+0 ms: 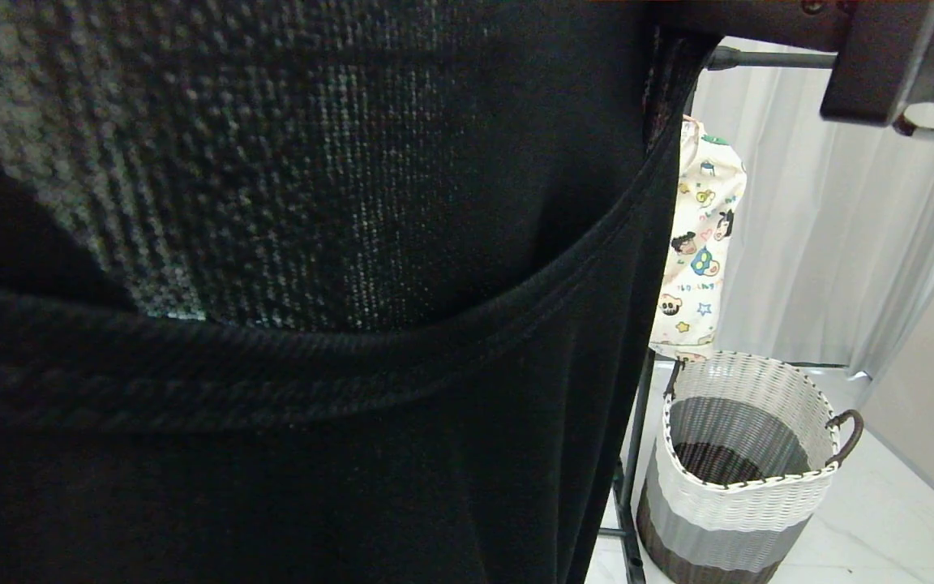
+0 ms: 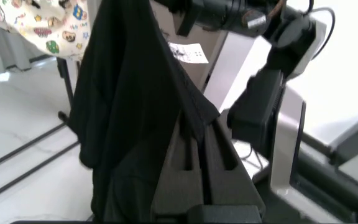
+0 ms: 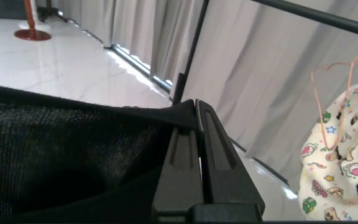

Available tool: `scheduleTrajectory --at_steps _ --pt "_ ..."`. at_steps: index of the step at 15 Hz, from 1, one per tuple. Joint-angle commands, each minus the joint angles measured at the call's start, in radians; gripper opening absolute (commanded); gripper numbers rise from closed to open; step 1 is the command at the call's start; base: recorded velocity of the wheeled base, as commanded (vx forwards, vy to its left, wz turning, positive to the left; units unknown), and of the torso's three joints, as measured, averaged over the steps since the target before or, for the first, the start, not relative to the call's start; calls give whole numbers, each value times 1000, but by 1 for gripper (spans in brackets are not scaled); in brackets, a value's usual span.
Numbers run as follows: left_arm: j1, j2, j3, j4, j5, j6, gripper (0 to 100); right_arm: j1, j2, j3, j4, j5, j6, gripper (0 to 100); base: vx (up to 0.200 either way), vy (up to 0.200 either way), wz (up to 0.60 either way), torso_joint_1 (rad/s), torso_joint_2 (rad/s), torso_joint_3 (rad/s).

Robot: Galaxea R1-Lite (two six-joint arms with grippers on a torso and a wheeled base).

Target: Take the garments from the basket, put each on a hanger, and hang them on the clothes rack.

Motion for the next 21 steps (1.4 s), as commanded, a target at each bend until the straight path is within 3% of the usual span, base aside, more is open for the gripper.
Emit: scheduleTrajectory --at_steps 1,4,6,9,11,13,17,19,21 --pt "-6 1 1 0 0 0 0 -3 2 0 0 -1 1 0 0 0 0 0 0 0" --pt "-5 15 29 2 0 13 0 -3 0 1 0 -1 1 0 0 0 0 0 0 0" --pt "5 16 47 2 0 62 0 -6 -10 6 1 -3 1 0 0 0 0 0 0 0" --pt "190 72 37 2 -3 168 0 -93 -73 38 44 -6 -5 0 0 0 0 0 0 0" --pt "279 99 17 0 -15 251 0 -145 -141 40 149 -6 -14 0 0 0 0 0 0 0" --pt "337 138 -18 0 -54 252 0 -148 -199 54 227 -4 -14 0 0 0 0 0 0 0" --pt "439 213 -22 -2 -57 260 0 -115 -273 149 244 -3 -14 0 0 0 0 0 0 0" --pt "480 227 -22 -6 -58 333 0 -82 -283 184 244 -3 -16 0 0 0 0 0 0 0" --pt "499 245 -32 -34 -58 344 0 -82 -279 215 241 -6 -25 0 0 0 0 0 0 0"
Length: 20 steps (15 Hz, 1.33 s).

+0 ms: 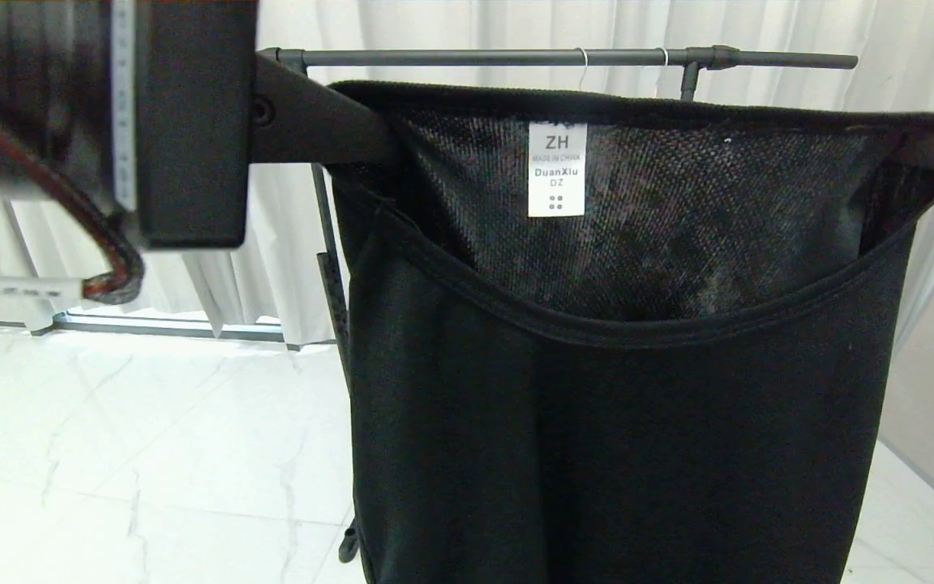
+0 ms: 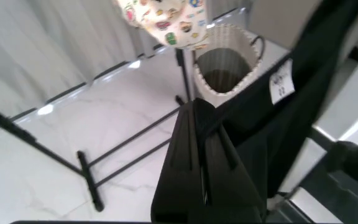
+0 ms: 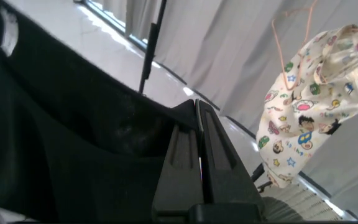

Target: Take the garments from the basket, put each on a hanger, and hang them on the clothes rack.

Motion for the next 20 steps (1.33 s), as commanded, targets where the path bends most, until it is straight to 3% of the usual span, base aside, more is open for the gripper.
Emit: scheduleTrajectory --at_steps 1,8,16,17,20 --pt "13 31 -2 -27 1 0 0 3 -1 26 -4 -2 -6 0 0 0 0 0 0 0" --pt "45 33 35 -51 2 6 0 -57 28 32 -118 -2 -22 0 0 0 0 0 0 0" --pt "46 27 57 -51 4 12 0 -56 29 45 -118 -2 -38 0 0 0 0 0 0 0" --pt "46 27 57 -51 4 12 0 -56 29 45 -118 -2 -38 100 0 0 0 0 0 0" --pt "60 35 53 -67 5 12 0 -56 8 76 -118 4 -50 100 0 0 0 0 0 0"
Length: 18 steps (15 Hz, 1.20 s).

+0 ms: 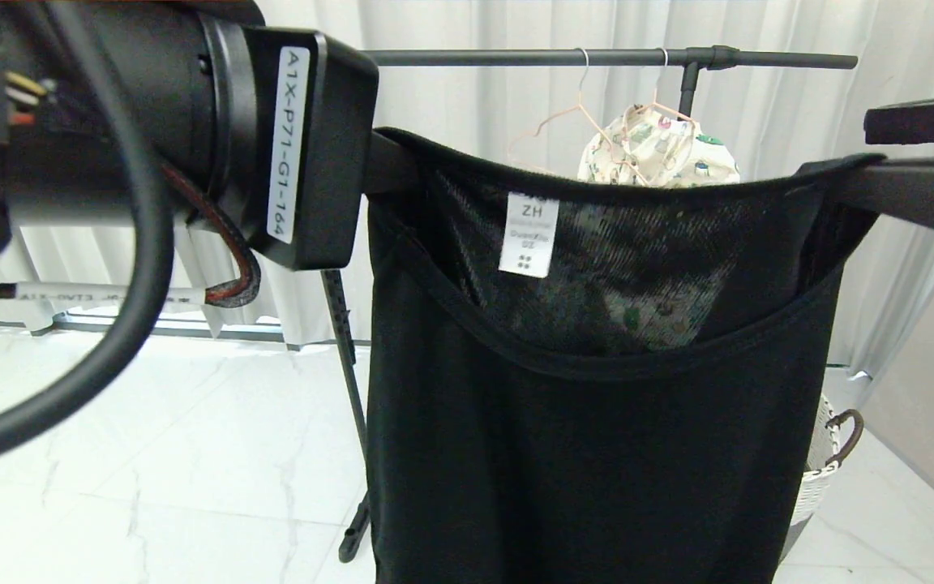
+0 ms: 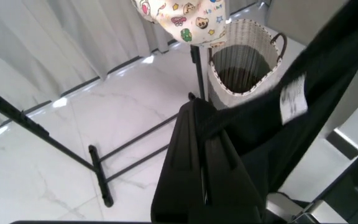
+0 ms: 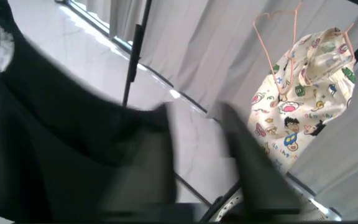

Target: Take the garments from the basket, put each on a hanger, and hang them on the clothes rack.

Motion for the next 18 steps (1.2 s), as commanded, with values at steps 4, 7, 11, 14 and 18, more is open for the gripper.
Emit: scheduleTrajectory --at_steps 4,7,11,14,18 --pt "103 33 -1 -62 71 -1 0 5 -111 129 4 48 -36 100 0 0 0 0 0 0" --pt "120 45 0 -62 94 -2 0 5 -130 142 4 53 -32 100 0 0 0 0 0 0" --pt "156 39 54 -68 131 -2 0 -82 -122 145 6 46 -27 100 0 0 0 0 0 0" --pt "235 5 269 -148 98 -13 0 -496 -50 135 122 45 -13 100 0 0 0 0 0 0" --pt "238 -119 554 -275 -15 -2 0 -590 17 149 141 43 51 100 0 0 0 0 0 0"
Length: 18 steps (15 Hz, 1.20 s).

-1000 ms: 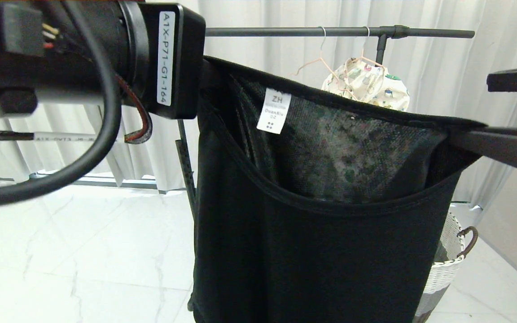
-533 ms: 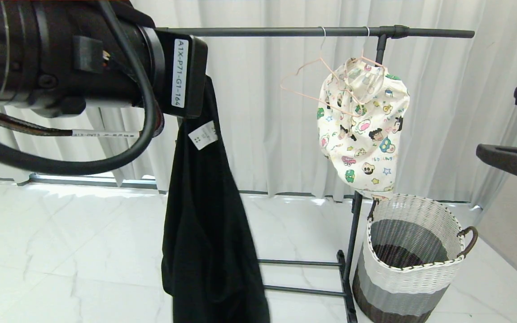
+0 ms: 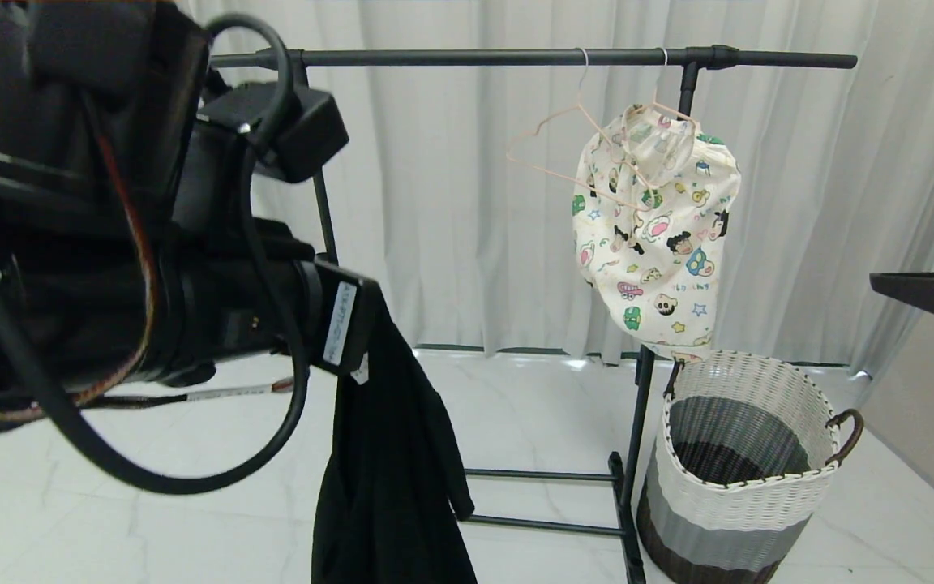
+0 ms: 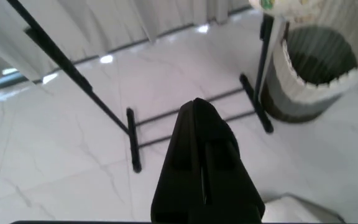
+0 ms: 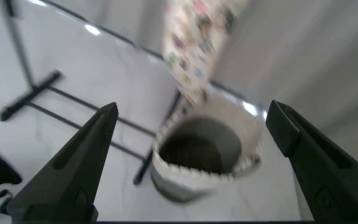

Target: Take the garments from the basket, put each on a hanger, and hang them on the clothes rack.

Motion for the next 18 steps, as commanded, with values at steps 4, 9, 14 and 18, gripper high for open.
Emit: scheduleTrajectory --at_steps 4,9,14,18 --pt "31 -147 194 -26 -18 4 0 -44 83 142 10 -229 0 100 0 0 0 0 0 0" --pt "31 -154 199 -26 -17 4 0 -57 86 357 -236 -326 -62 100 0 0 0 0 0 0" --pt "26 -161 197 -26 -14 4 0 -110 77 415 -335 -360 -131 100 0 0 0 0 0 0" --pt "14 -169 202 -38 -6 6 0 -113 69 417 -378 -357 -150 100 0 0 0 0 0 0"
